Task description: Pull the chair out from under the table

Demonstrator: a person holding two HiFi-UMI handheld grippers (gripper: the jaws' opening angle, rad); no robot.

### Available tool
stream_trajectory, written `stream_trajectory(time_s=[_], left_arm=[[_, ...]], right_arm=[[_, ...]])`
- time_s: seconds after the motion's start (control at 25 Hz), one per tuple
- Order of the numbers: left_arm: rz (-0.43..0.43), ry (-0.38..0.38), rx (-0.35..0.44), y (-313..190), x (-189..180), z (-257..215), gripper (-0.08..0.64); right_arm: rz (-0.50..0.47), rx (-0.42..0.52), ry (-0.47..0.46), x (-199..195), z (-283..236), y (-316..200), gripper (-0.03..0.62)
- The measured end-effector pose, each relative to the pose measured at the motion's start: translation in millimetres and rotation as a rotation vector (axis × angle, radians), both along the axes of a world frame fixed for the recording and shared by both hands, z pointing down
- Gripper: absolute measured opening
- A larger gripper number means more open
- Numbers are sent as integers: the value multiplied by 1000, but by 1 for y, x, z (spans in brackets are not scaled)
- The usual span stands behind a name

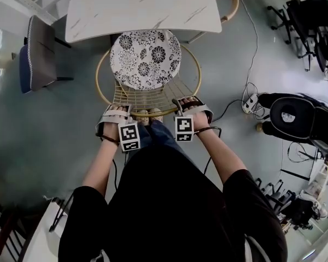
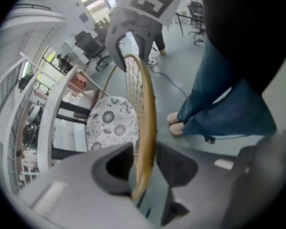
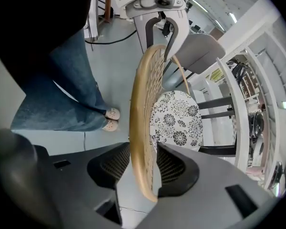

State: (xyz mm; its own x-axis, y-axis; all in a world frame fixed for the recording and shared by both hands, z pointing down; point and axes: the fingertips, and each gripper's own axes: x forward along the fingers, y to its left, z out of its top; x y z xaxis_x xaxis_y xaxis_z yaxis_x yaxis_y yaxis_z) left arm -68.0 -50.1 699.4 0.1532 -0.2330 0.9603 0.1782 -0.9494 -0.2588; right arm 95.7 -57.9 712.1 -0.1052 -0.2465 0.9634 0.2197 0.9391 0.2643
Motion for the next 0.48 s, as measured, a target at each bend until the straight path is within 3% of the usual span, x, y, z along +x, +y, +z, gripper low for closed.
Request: stream_trajectory(time_s=[0.12, 0.16, 0.24, 0.48], left_arm=[[28, -31, 4, 0, 0, 9, 117], [37, -36, 6, 1, -1, 11, 82], [54, -43, 14, 3, -1, 14, 54], [25, -57, -38, 4, -2, 14, 44]], right_arm=[[-23, 6, 11, 0, 5, -2, 146], [-36, 9, 15, 0, 6, -2, 92], [-62, 14, 22, 0, 7, 1, 42], [-58, 3, 35, -1, 8, 4, 28]])
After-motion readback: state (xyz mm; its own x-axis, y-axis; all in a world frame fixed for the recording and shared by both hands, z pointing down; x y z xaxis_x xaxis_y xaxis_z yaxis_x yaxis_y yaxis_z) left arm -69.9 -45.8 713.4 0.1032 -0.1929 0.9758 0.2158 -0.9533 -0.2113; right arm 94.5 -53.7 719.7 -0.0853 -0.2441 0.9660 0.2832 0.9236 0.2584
